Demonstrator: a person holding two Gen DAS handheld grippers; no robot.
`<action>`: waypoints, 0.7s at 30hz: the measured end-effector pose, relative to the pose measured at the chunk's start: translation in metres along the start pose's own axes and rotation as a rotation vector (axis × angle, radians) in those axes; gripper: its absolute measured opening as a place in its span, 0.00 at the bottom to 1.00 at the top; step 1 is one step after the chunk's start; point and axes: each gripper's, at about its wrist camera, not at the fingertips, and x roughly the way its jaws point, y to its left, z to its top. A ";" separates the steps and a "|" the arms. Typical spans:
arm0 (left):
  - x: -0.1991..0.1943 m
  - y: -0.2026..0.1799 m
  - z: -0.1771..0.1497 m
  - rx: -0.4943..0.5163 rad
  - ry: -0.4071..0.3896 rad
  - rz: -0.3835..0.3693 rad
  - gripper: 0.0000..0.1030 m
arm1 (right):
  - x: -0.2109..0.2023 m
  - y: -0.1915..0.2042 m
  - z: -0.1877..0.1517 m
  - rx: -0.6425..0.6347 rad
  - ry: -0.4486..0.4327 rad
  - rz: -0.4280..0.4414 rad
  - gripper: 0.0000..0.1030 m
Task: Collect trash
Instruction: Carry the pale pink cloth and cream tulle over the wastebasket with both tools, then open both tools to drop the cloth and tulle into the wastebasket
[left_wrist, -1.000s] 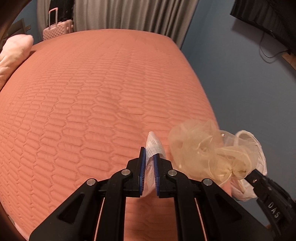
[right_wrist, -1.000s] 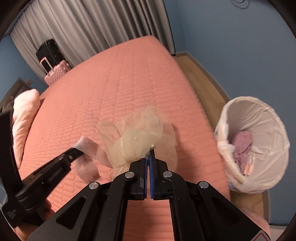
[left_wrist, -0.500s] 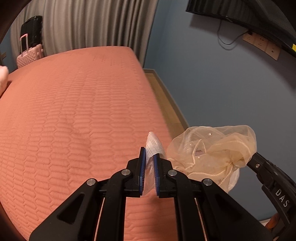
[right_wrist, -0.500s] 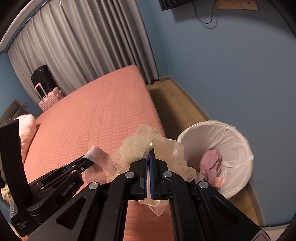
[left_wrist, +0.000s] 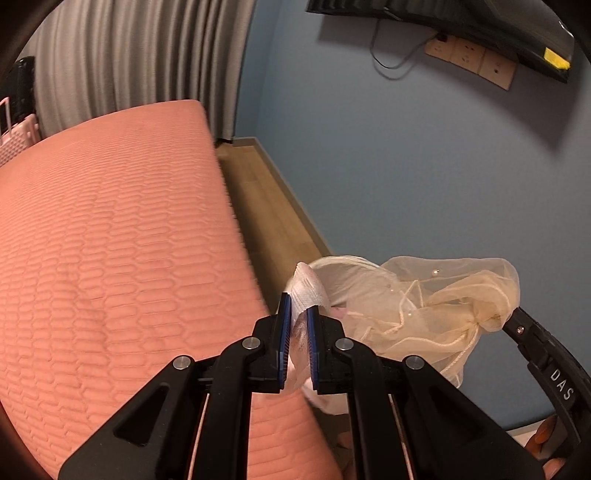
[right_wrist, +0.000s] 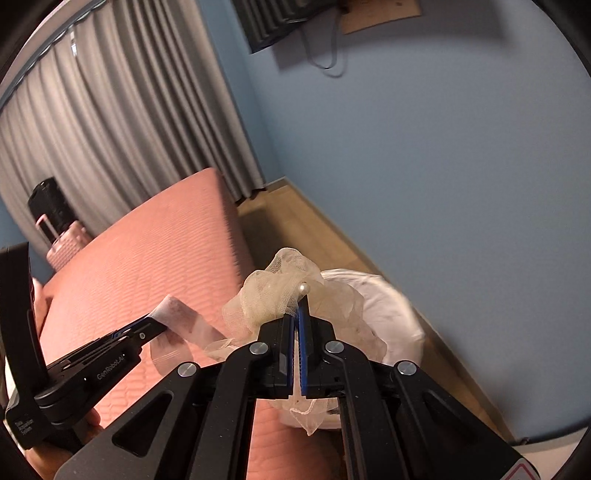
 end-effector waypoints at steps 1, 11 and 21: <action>0.003 -0.004 0.000 0.004 0.005 -0.007 0.08 | -0.001 -0.005 0.001 0.005 -0.002 -0.006 0.01; 0.028 -0.037 0.009 0.017 0.033 -0.067 0.38 | 0.010 -0.033 0.004 0.036 0.012 -0.044 0.01; 0.020 -0.025 0.006 0.022 -0.026 0.046 0.59 | 0.030 -0.009 0.001 0.003 0.043 -0.025 0.08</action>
